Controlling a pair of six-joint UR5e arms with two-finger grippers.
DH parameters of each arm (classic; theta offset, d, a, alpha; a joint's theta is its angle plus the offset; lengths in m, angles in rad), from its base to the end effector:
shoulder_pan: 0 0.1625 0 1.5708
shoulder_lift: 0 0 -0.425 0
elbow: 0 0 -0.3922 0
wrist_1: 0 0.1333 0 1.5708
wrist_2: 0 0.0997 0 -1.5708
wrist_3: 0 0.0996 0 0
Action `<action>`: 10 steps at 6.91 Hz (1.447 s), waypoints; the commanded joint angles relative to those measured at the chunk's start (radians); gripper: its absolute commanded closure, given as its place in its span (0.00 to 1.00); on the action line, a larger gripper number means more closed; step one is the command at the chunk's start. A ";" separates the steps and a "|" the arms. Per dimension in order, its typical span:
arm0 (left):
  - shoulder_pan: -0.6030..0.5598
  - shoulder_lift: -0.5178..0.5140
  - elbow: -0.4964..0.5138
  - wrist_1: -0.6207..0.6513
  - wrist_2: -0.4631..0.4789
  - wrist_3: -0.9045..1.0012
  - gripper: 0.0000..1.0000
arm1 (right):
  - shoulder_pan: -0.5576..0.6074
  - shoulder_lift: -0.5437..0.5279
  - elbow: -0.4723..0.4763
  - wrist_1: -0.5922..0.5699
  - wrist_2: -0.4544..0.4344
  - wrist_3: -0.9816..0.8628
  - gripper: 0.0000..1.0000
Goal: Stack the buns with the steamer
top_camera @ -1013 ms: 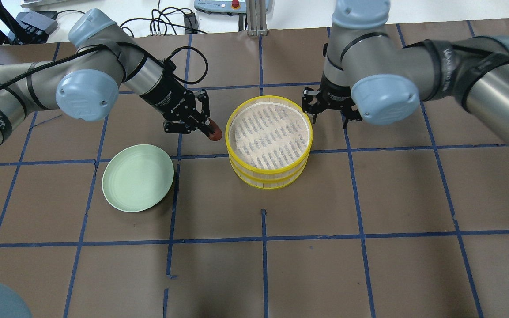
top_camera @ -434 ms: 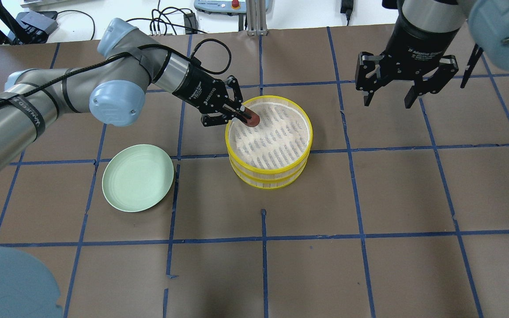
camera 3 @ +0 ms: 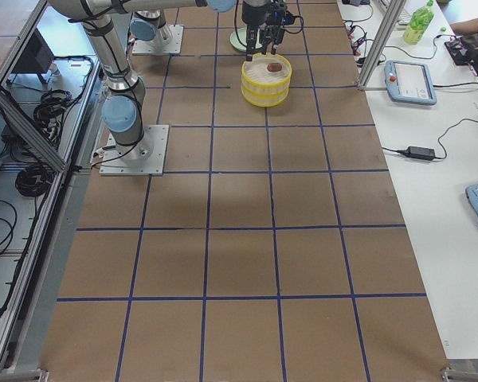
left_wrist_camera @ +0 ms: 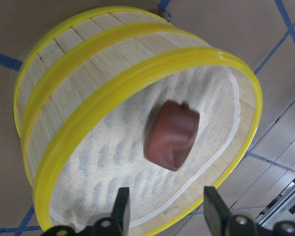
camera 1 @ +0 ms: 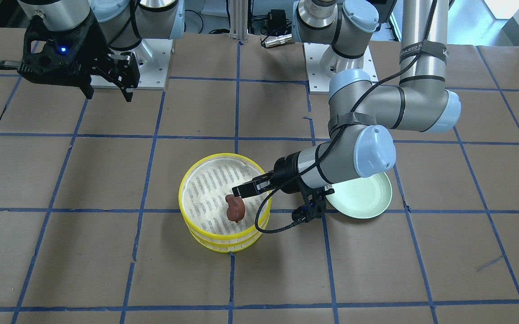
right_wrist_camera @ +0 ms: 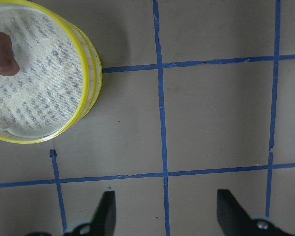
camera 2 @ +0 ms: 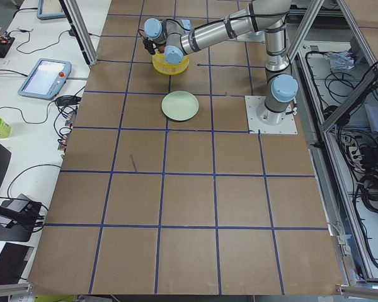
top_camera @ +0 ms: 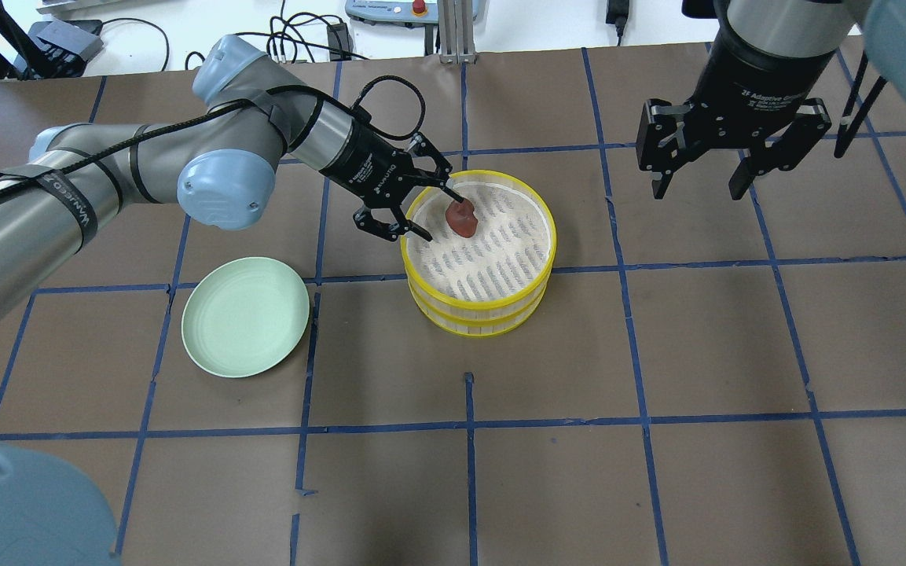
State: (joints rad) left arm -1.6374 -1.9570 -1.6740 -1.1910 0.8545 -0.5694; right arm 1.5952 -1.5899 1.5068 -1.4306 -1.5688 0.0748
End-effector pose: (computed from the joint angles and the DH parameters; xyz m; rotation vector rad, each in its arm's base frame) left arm -0.2380 -0.5826 0.2862 0.6615 -2.3722 -0.4165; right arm 0.1451 -0.4732 0.5148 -0.0792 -3.1385 -0.0897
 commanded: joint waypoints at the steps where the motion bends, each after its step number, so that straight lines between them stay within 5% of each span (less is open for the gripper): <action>1: -0.001 0.086 0.040 -0.019 0.185 0.013 0.00 | 0.000 -0.004 0.000 -0.020 0.003 -0.035 0.09; 2: -0.001 0.158 0.060 -0.106 0.278 0.067 0.03 | 0.000 -0.004 0.003 -0.033 0.003 -0.073 0.00; 6: -0.016 0.311 0.267 -0.574 0.642 0.322 0.01 | -0.001 -0.004 0.001 -0.037 0.004 -0.090 0.00; 10: -0.005 0.380 0.188 -0.555 0.698 0.554 0.00 | -0.003 -0.013 0.000 -0.045 0.004 -0.090 0.00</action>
State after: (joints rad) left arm -1.6467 -1.5921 -1.4668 -1.7492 1.5496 -0.0800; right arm 1.5921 -1.5978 1.5042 -1.4757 -1.5640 -0.0153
